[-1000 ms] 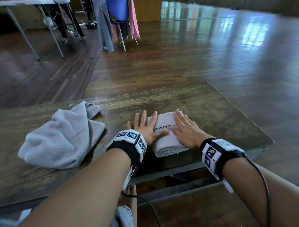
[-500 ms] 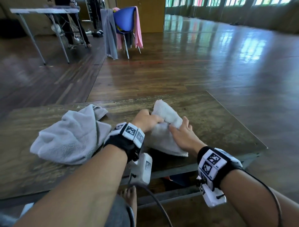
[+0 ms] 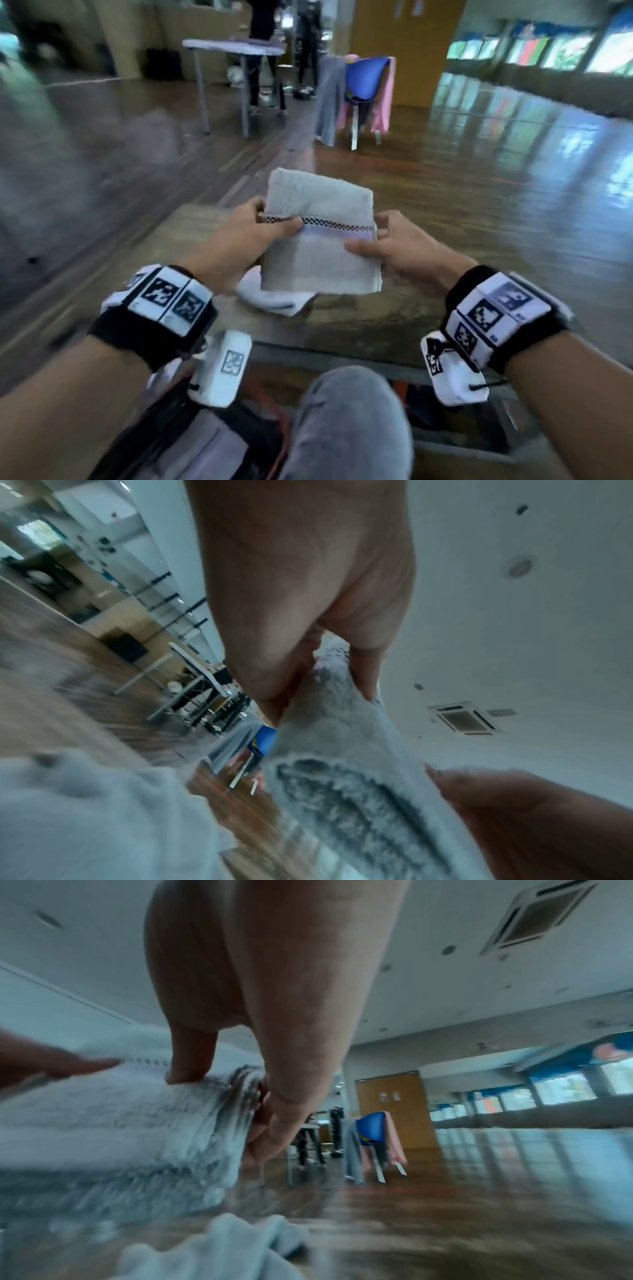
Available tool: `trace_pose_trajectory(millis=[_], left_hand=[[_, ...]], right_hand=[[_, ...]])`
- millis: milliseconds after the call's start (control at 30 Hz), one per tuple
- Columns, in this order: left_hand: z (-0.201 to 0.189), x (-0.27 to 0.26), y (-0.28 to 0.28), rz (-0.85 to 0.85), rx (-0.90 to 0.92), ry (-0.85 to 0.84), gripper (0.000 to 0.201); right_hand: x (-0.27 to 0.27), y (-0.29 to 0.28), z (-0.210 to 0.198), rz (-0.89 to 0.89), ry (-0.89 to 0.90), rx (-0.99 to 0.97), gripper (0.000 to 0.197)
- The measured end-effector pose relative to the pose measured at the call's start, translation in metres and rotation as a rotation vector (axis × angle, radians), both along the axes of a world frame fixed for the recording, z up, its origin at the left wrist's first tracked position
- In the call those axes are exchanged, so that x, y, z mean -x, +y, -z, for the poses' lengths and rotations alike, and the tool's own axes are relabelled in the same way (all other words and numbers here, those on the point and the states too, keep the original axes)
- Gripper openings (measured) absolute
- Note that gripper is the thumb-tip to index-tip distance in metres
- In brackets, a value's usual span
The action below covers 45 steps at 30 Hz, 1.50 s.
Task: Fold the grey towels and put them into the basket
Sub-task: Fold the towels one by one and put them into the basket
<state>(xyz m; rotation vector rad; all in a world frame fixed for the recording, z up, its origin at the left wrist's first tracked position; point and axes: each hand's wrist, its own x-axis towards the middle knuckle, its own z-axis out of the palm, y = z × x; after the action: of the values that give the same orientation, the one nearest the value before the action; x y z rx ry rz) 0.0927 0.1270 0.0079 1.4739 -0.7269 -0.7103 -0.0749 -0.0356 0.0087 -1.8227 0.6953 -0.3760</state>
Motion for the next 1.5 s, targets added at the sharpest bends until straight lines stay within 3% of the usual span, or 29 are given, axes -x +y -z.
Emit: trace_pose_trajectory(millis=[67, 133, 300, 400, 467, 567, 733, 833, 967, 1067, 1200, 1333, 1500], left_hand=[[0.015, -0.018, 0.059, -0.074, 0.020, 0.067, 0.049], [0.036, -0.030, 0.116, -0.165, 0.025, 0.113, 0.046], [0.120, -0.043, 0.224, -0.432, -0.068, 0.217, 0.037], [0.174, -0.042, 0.265, -0.535, -0.118, 0.264, 0.036], [0.213, -0.041, 0.281, -0.598, -0.203, 0.289, 0.033], [0.273, -0.039, 0.287, -0.620, -0.353, 0.402, 0.027], [0.348, -0.021, 0.257, -0.632, -0.457, 0.564, 0.051], [0.375, -0.011, 0.234, -0.608, -0.542, 0.600, 0.035], [0.402, -0.012, 0.215, -0.506, -0.692, 0.576, 0.011], [0.417, -0.019, 0.209, -0.503, -0.741, 0.554, 0.013], [0.435, -0.033, 0.212, -0.410, -0.783, 0.568, 0.014], [0.445, -0.040, 0.212, -0.342, -0.829, 0.437, 0.010], [0.437, -0.039, 0.210, -0.379, -0.895, 0.381, 0.012]], right_hand=[[-0.032, 0.038, -0.011, -0.156, 0.075, 0.082, 0.024], [-0.066, 0.075, -0.011, -0.266, 0.191, 0.178, 0.018], [-0.141, 0.166, 0.037, -0.509, 0.437, 0.359, 0.027], [-0.171, 0.206, 0.093, -0.582, 0.528, 0.324, 0.043], [-0.184, 0.223, 0.138, -0.592, 0.611, 0.292, 0.042], [-0.192, 0.235, 0.204, -0.558, 0.731, 0.235, 0.046], [-0.178, 0.231, 0.283, -0.476, 0.909, 0.199, 0.052], [-0.163, 0.222, 0.314, -0.445, 0.927, 0.160, 0.052], [-0.156, 0.210, 0.340, -0.407, 0.886, 0.034, 0.060], [-0.158, 0.204, 0.353, -0.408, 0.887, -0.041, 0.072], [-0.149, 0.200, 0.373, -0.470, 0.939, -0.064, 0.066], [-0.134, 0.201, 0.386, -0.546, 0.991, -0.081, 0.064], [-0.136, 0.198, 0.378, -0.536, 0.972, -0.131, 0.062]])
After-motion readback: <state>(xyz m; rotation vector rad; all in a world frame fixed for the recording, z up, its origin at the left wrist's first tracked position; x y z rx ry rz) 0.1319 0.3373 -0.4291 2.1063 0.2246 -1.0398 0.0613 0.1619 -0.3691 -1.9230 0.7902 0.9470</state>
